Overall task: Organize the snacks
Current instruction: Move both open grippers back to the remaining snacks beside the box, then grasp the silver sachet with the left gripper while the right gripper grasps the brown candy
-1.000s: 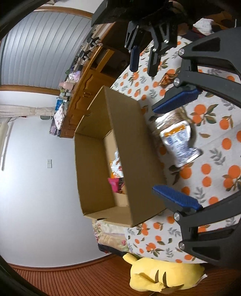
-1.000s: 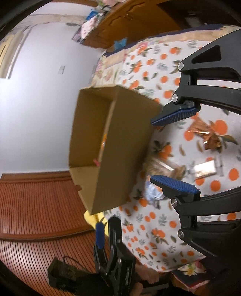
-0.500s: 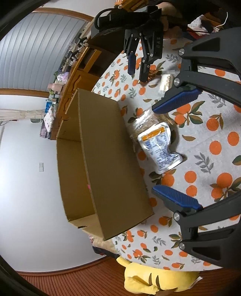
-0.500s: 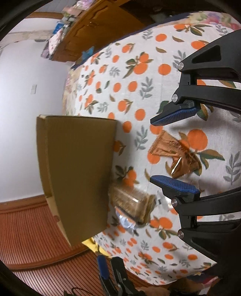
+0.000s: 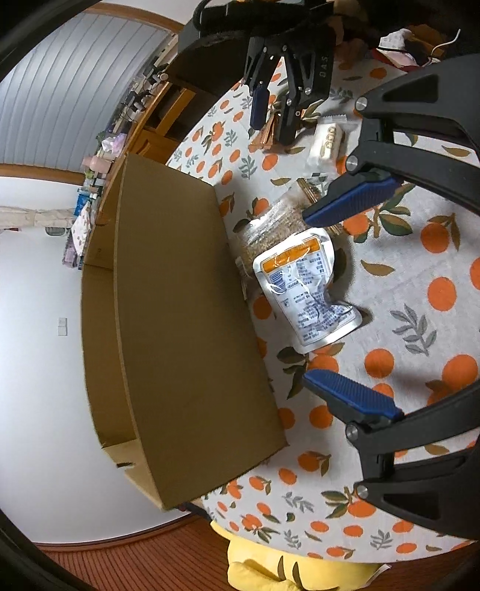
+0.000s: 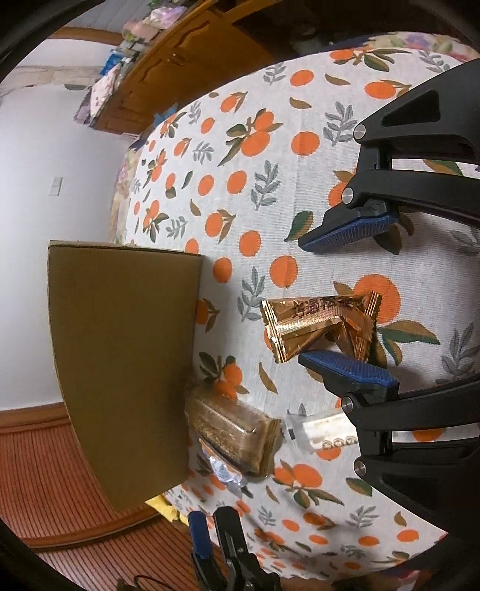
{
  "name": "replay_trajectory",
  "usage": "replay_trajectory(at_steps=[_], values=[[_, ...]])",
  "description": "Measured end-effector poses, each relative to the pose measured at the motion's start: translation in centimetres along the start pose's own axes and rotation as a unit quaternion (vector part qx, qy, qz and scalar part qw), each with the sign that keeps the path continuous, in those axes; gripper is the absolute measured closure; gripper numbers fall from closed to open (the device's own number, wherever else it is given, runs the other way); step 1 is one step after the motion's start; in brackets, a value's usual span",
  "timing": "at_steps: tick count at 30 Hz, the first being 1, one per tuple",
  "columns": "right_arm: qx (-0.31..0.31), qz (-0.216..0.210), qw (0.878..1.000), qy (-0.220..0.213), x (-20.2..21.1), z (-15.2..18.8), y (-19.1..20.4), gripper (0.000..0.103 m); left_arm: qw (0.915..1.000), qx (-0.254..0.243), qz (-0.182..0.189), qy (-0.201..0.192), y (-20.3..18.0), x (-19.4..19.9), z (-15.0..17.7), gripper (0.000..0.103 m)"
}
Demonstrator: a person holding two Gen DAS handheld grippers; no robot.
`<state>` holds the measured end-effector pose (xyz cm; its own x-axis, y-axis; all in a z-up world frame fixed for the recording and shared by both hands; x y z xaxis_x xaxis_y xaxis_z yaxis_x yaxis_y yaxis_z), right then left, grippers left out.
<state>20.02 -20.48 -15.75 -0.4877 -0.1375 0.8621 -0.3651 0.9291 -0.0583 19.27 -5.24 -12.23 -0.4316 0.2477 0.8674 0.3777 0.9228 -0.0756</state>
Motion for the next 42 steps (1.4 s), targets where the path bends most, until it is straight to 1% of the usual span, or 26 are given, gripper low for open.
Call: replay_trajectory(at_steps=[4, 7, 10, 12, 16, 22, 27, 29, 37, 42], values=[[0.009, 0.009, 1.0, 0.002, -0.2, 0.0, 0.3, 0.044, 0.9999, -0.001, -0.001, 0.01, -0.3, -1.1, -0.2, 0.023], [0.014, 0.009, 1.0, 0.003, -0.3, 0.0, 0.6, 0.04, 0.9999, 0.001, 0.004, 0.017, -0.6, -1.8, -0.6, 0.023], [0.014, 0.007, 1.0, 0.003, -0.3, 0.0, 0.7, 0.04, 0.9996, 0.009, 0.007, 0.025, -0.5, -2.7, -0.8, 0.023], [0.015, 0.008, 1.0, 0.003, -0.3, 0.1, 0.6, 0.04, 0.9992, 0.019, 0.014, 0.034, -0.3, -3.4, -0.8, 0.023], [0.014, 0.008, 1.0, 0.002, -0.3, 0.1, 0.6, 0.039, 0.9973, 0.046, 0.043, 0.037, 0.2, -3.7, -0.8, 0.022], [0.014, 0.009, 1.0, 0.002, -0.3, 0.1, 0.6, 0.039, 0.9968, 0.051, 0.05, 0.036, 0.8, -3.7, -0.2, 0.017], [0.014, 0.008, 1.0, 0.002, -0.3, 0.1, 0.6, 0.039, 0.9985, 0.034, 0.026, 0.035, 1.0, -3.5, 0.5, 0.016], [0.014, 0.008, 1.0, 0.002, -0.3, 0.1, 0.6, 0.039, 0.9985, 0.034, 0.021, 0.036, 1.3, -3.4, 0.8, 0.015], [0.015, 0.008, 1.0, 0.002, -0.3, 0.1, 0.7, 0.039, 0.9982, 0.037, -0.028, 0.039, 3.2, -2.8, 1.4, 0.014], [0.015, 0.008, 1.0, 0.002, -0.3, 0.1, 0.7, 0.039, 0.9978, 0.043, -0.03, 0.04, 3.7, -2.4, 1.5, 0.015]])
Point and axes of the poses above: each gripper's, at about its wrist camera, not at the fingertips, and x roughly against the way its jaws point, y to its left, z to its underside, the point moved 8 cm from there along -x, roughly the way its jaws point, and after that the axes turned 14 degrees about y, right-handed, at the moved point
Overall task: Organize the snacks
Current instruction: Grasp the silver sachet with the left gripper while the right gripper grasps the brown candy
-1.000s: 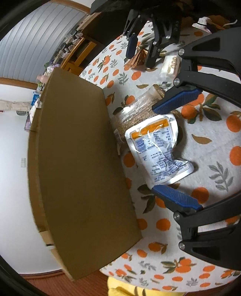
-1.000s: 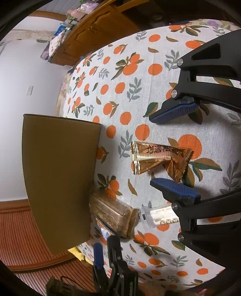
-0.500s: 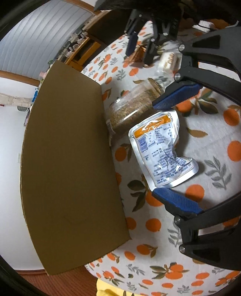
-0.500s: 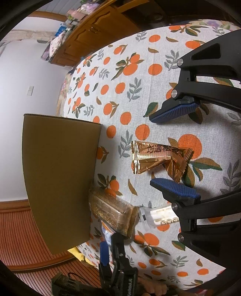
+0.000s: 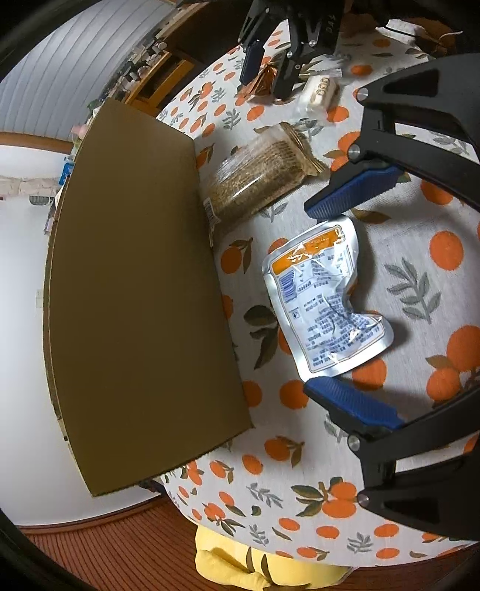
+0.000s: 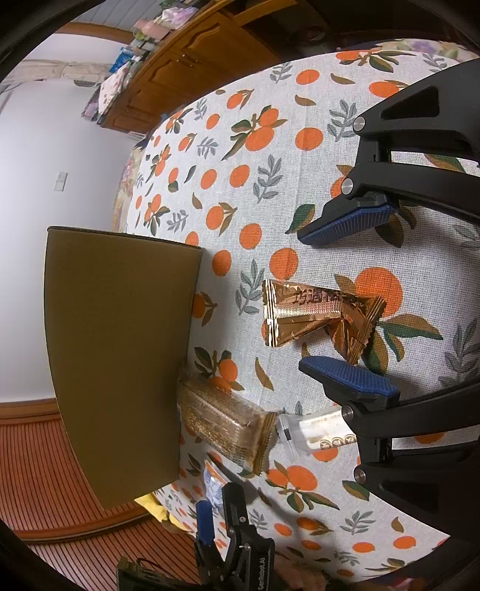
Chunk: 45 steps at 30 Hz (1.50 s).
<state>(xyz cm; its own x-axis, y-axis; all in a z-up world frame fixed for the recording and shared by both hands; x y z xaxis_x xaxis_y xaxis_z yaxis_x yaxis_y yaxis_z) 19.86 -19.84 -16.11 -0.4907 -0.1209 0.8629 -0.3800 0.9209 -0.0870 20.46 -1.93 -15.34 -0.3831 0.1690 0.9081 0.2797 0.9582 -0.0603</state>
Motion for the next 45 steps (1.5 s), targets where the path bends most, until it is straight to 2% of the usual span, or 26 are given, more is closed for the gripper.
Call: replay_trajectory(at_steps=[7, 9, 16, 18, 20, 21, 22, 23, 24, 31, 33, 38, 45], values=[[0.0, 0.0, 1.0, 0.0, 0.0, 0.0, 0.0, 0.038, 0.9998, 0.01, -0.01, 0.013, 1.0, -0.7, 0.2, 0.013], [0.0, 0.0, 1.0, 0.0, 0.0, 0.0, 0.0, 0.038, 0.9995, 0.001, -0.029, 0.009, 0.8, -1.3, 0.1, 0.011], [0.0, 0.0, 1.0, 0.0, 0.0, 0.0, 0.1, 0.038, 0.9996, 0.004, -0.027, 0.006, 0.7, -1.3, 0.1, 0.014], [0.0, 0.0, 1.0, 0.0, 0.0, 0.0, 0.1, 0.038, 0.9996, -0.001, -0.027, 0.002, 0.6, -1.2, 0.2, 0.026], [0.0, 0.0, 1.0, 0.0, 0.0, 0.0, 0.1, 0.038, 0.9997, 0.002, -0.023, 0.001, 0.7, -0.9, 0.3, 0.033], [0.001, 0.001, 1.0, 0.0, 0.0, 0.0, 0.1, 0.038, 0.9998, 0.005, -0.019, -0.002, 0.9, -0.6, 0.3, 0.042], [0.001, 0.0, 1.0, 0.0, 0.0, 0.0, 0.1, 0.038, 0.9998, 0.006, -0.017, -0.003, 1.2, -0.4, 0.3, 0.043], [0.001, 0.0, 1.0, 0.0, 0.0, 0.0, 0.1, 0.038, 0.9999, 0.008, -0.013, -0.003, 1.3, -0.2, 0.3, 0.052], [0.001, 0.0, 1.0, 0.0, 0.0, 0.0, 0.1, 0.038, 0.9999, 0.007, -0.012, -0.003, 1.5, 0.0, 0.4, 0.055], [0.012, -0.004, 1.0, 0.011, 0.2, 0.2, 0.4, 0.039, 0.9999, -0.002, -0.005, -0.013, 1.2, 0.9, 1.1, 0.061], [0.015, -0.006, 1.0, 0.013, 0.4, 0.5, 0.5, 0.042, 0.9998, -0.005, -0.001, -0.018, 0.9, 1.3, 1.3, 0.063], [0.029, -0.016, 0.999, 0.013, 0.9, 1.0, 0.9, 0.081, 0.9994, -0.01, 0.002, -0.033, 0.3, 2.3, 1.5, 0.068], [0.028, -0.029, 0.999, -0.001, 1.3, 1.1, 1.0, 0.085, 0.9982, -0.017, 0.015, -0.055, -0.6, 3.9, 1.5, 0.079]])
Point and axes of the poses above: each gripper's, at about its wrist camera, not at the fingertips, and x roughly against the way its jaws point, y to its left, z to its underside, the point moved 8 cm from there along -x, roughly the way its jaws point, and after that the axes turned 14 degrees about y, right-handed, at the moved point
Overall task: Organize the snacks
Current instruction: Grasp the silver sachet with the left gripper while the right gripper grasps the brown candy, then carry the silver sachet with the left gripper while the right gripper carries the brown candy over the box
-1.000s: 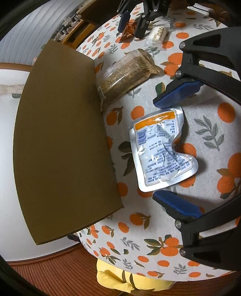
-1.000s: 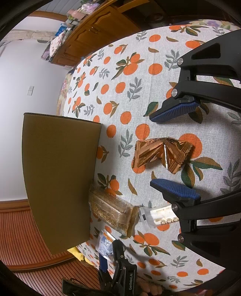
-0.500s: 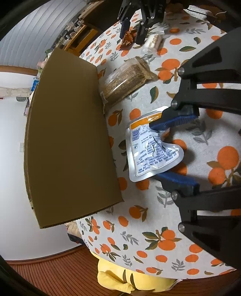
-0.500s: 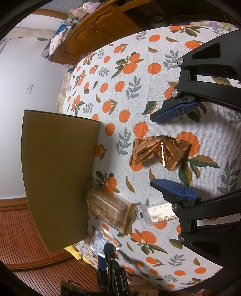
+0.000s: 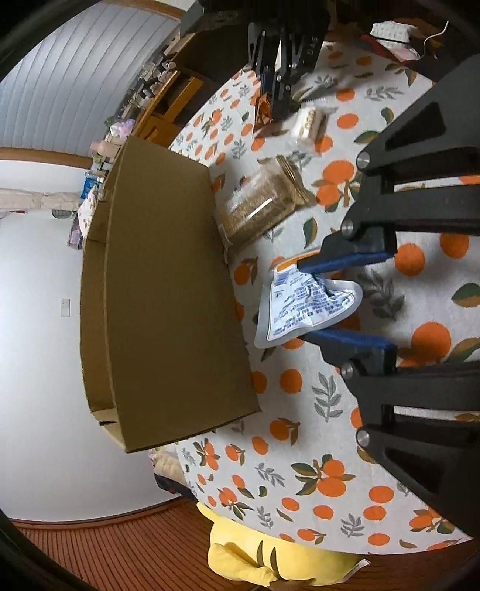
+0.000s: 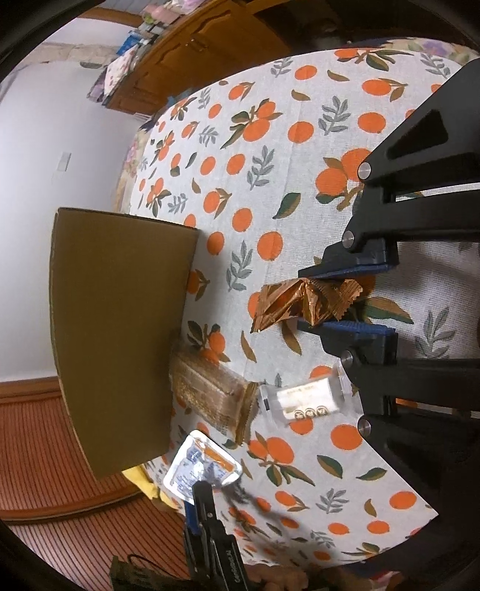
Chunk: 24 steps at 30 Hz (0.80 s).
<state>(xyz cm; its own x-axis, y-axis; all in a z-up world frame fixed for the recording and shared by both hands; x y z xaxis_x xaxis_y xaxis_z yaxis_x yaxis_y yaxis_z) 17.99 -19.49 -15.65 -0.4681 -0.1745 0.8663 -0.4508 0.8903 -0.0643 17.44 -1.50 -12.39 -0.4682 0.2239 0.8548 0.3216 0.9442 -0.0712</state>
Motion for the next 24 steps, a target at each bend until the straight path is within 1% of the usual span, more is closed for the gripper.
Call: replay_trajectory(at_steps=[1, 3, 4, 5, 11, 18, 24], values=[[-0.001, -0.003, 1.0, -0.001, 0.0, 0.0, 0.0, 0.085, 1.0, -0.001, 0.003, -0.004, -0.2, 0.3, -0.1, 0.081], [0.001, -0.003, 1.0, -0.002, 0.1, -0.1, 0.1, 0.085, 0.9998, -0.003, 0.011, -0.014, -0.6, 0.9, -0.4, 0.089], [0.002, 0.0, 1.0, -0.003, 0.1, -0.1, 0.2, 0.085, 0.9997, -0.006, 0.016, -0.016, -0.9, 1.2, -0.5, 0.09], [0.003, 0.0, 1.0, -0.004, 0.1, -0.1, 0.2, 0.085, 0.9997, -0.008, 0.016, -0.017, -1.1, 1.3, -0.5, 0.096], [0.007, -0.001, 1.0, -0.014, 0.5, -0.3, 0.8, 0.085, 0.9994, -0.023, 0.006, -0.025, -2.1, 1.9, -0.7, 0.096], [0.008, -0.001, 1.0, -0.023, 1.2, -0.6, 0.9, 0.085, 0.9993, -0.025, 0.011, -0.026, -2.5, 2.3, -0.7, 0.096], [0.005, -0.005, 1.0, -0.03, 1.6, -0.8, 0.7, 0.085, 0.9987, -0.033, 0.012, -0.038, -3.3, 3.5, -1.0, 0.096]])
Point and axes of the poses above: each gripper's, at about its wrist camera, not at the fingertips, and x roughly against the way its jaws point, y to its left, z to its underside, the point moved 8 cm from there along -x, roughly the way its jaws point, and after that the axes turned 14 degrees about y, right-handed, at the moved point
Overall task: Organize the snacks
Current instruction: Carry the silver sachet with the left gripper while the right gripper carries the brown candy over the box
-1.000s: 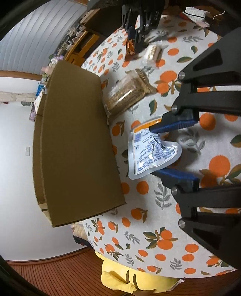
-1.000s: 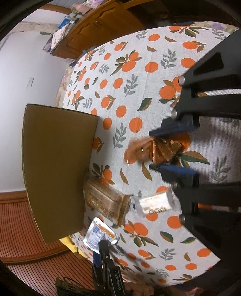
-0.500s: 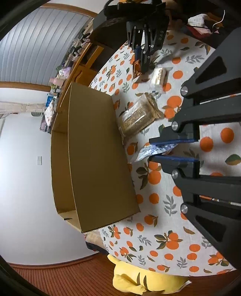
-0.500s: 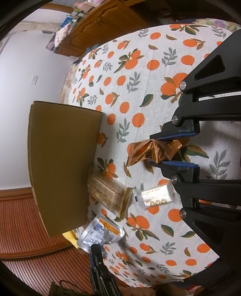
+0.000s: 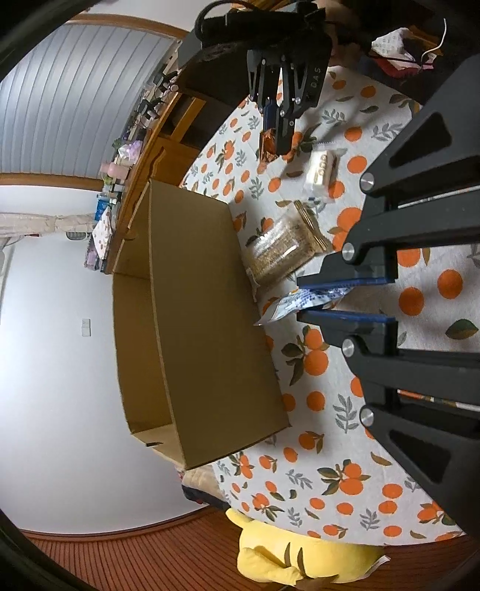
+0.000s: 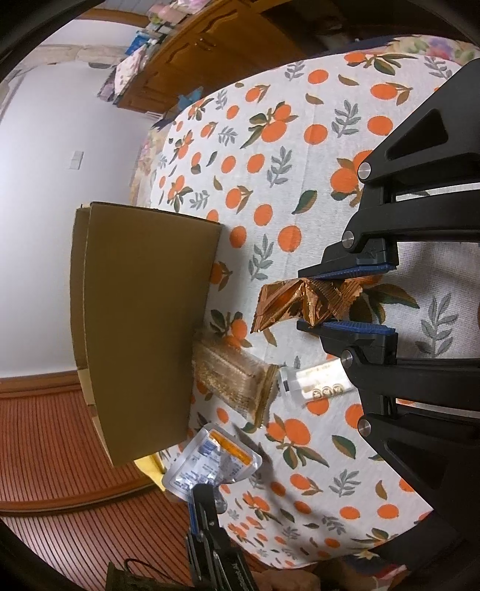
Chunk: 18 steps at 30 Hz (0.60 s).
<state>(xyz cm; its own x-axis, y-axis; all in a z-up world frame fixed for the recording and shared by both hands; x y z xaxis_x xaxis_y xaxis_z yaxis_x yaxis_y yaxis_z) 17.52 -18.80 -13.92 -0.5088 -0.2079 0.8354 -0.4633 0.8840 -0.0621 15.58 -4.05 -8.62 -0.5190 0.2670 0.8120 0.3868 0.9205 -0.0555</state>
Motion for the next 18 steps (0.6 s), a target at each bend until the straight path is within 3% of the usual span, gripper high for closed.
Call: replay_trajectory(at_steps=[18], values=[[0.015, 0.004, 0.999, -0.039, 3.6, -2.7, -0.5, 0.085, 0.9988, -0.019, 0.007, -0.045, -1.4, 3.9, -3.7, 0.096]])
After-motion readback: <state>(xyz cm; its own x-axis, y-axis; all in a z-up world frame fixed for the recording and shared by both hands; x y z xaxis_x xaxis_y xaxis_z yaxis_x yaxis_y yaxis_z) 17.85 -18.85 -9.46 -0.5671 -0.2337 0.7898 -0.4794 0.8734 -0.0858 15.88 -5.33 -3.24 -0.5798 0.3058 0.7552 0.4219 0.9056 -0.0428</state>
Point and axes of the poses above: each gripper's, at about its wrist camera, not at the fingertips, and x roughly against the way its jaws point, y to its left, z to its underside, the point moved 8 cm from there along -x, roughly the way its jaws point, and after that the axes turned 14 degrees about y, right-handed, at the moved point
